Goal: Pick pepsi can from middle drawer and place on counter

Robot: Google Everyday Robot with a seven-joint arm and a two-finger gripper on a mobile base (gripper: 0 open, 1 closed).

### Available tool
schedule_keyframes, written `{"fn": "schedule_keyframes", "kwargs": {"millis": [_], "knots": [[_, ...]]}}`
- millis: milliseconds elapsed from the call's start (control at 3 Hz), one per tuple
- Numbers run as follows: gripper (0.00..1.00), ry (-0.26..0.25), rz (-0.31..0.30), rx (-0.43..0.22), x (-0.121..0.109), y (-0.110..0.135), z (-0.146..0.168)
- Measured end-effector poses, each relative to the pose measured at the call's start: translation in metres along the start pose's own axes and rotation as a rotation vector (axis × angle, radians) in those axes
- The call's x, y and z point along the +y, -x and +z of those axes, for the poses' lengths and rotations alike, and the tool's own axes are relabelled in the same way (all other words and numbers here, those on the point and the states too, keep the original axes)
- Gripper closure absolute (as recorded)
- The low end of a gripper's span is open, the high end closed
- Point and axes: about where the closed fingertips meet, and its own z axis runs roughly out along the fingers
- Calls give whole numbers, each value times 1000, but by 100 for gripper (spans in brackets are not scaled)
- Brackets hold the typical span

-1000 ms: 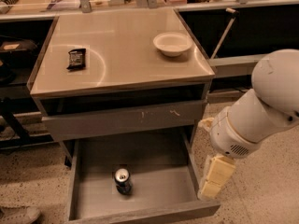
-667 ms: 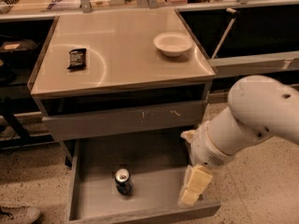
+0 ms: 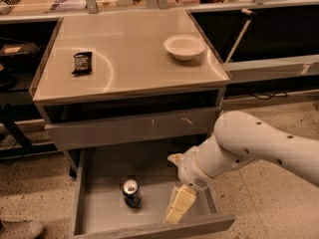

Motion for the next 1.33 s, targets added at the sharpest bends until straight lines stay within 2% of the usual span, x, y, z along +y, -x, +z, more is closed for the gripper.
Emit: {"fn": "schedule_keyframes", "kwargs": {"millis": [333,667,1000,1333], "knots": [[0,6,6,-5,-1,-2,4],[0,16,21,-33,2,-10,33],[0,18,24,-80,-9,-16,82],[0,29,43,-159,-42,-21,142]]}}
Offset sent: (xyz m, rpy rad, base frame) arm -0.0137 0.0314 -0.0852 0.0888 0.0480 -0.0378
